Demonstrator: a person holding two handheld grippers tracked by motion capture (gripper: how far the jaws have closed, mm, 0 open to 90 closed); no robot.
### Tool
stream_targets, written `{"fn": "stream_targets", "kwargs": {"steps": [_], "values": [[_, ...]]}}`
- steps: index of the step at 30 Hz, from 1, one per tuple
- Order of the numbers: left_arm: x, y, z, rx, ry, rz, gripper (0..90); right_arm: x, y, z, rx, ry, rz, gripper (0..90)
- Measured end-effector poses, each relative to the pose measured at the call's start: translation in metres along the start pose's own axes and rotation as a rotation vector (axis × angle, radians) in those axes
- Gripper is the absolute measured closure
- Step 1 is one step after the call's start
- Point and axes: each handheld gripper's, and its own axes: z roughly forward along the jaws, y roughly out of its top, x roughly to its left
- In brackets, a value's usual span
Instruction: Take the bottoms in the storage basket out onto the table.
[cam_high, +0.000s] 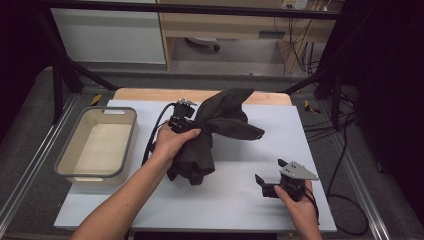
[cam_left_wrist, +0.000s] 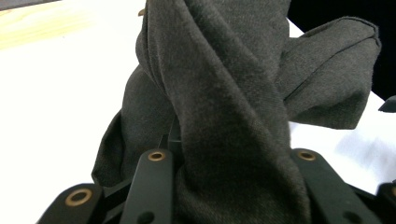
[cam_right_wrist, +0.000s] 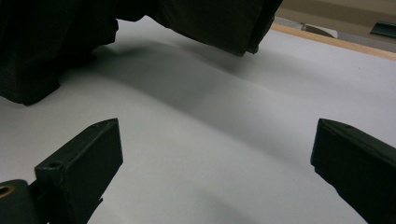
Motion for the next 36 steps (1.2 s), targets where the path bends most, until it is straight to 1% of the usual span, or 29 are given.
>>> {"fn": "stream_targets", "kwargs": {"steps": [4, 8, 9, 12, 15, 16, 21, 28, 31, 32, 36], "values": [[0.000, -0.001, 0.002, 0.002, 0.002, -0.001, 65.2, -0.001, 0.000, 0.000, 0.000, 0.000, 0.000, 2.8], [0.002, -0.002, 0.004, 0.006, 0.006, -0.012, 65.1, -0.001, 0.000, 0.000, 0.000, 0.002, 0.005, 2.9], [0.003, -0.003, 0.005, 0.013, 0.007, -0.006, 65.1, -0.001, 0.000, 0.000, 0.000, 0.002, 0.006, 2.9], [0.002, -0.004, 0.007, 0.013, 0.007, -0.011, 65.1, -0.001, 0.000, 0.000, 0.000, 0.002, 0.007, 2.9], [0.002, -0.005, 0.008, 0.019, 0.004, -0.006, 65.0, -0.001, 0.000, 0.001, 0.001, 0.003, 0.006, 2.9], [0.002, -0.006, 0.008, 0.024, 0.006, 0.001, 65.0, 0.000, 0.000, 0.001, 0.002, 0.003, 0.006, 2.9], [-0.002, -0.009, 0.011, 0.032, 0.024, 0.007, 65.0, -0.001, 0.000, 0.000, 0.001, 0.000, 0.005, 2.9], [-0.001, -0.013, 0.019, 0.036, 0.038, 0.004, 64.8, -0.001, 0.000, -0.002, 0.000, 0.000, 0.007, 3.0], [0.000, -0.015, 0.022, 0.036, 0.031, -0.001, 64.7, -0.001, 0.000, -0.002, 0.000, -0.002, 0.008, 3.0], [0.000, -0.016, 0.023, 0.041, 0.028, 0.006, 64.7, -0.002, 0.000, -0.002, 0.000, -0.002, 0.011, 3.0], [-0.001, -0.018, 0.023, 0.036, 0.028, 0.003, 64.6, -0.002, -0.001, -0.002, 0.000, -0.006, 0.013, 3.0]]}}
